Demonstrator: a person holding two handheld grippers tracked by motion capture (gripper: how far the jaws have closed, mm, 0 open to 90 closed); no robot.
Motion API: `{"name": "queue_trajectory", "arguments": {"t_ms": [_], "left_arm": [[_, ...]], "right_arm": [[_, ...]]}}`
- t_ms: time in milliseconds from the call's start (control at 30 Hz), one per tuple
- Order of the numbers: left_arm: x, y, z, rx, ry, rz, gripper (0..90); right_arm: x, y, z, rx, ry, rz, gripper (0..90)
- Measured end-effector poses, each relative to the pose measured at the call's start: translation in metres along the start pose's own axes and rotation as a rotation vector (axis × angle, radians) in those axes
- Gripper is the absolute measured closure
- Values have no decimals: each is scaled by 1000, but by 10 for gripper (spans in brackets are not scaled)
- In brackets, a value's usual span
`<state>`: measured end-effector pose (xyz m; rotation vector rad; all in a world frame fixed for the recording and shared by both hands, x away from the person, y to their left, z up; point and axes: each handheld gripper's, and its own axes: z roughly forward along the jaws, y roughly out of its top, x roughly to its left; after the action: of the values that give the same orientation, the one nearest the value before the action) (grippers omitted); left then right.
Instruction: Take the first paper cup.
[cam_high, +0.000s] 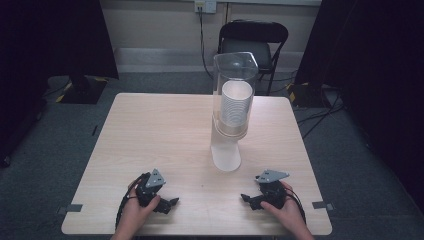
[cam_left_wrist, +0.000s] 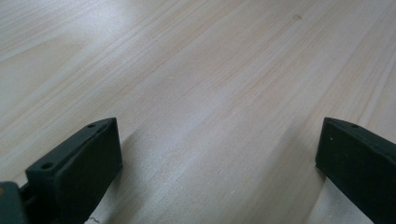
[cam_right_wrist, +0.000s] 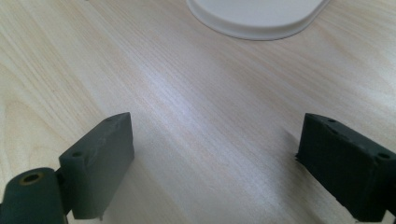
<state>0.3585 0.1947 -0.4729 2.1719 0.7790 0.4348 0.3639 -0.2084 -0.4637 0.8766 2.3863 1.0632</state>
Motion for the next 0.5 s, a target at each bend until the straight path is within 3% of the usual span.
{"name": "queue_trajectory", "arguments": {"t_ms": [500], "left_arm": [[0, 0, 0, 0, 5, -1, 0]], "right_arm": [[-2, 0, 0, 2, -18, 15, 96]]}}
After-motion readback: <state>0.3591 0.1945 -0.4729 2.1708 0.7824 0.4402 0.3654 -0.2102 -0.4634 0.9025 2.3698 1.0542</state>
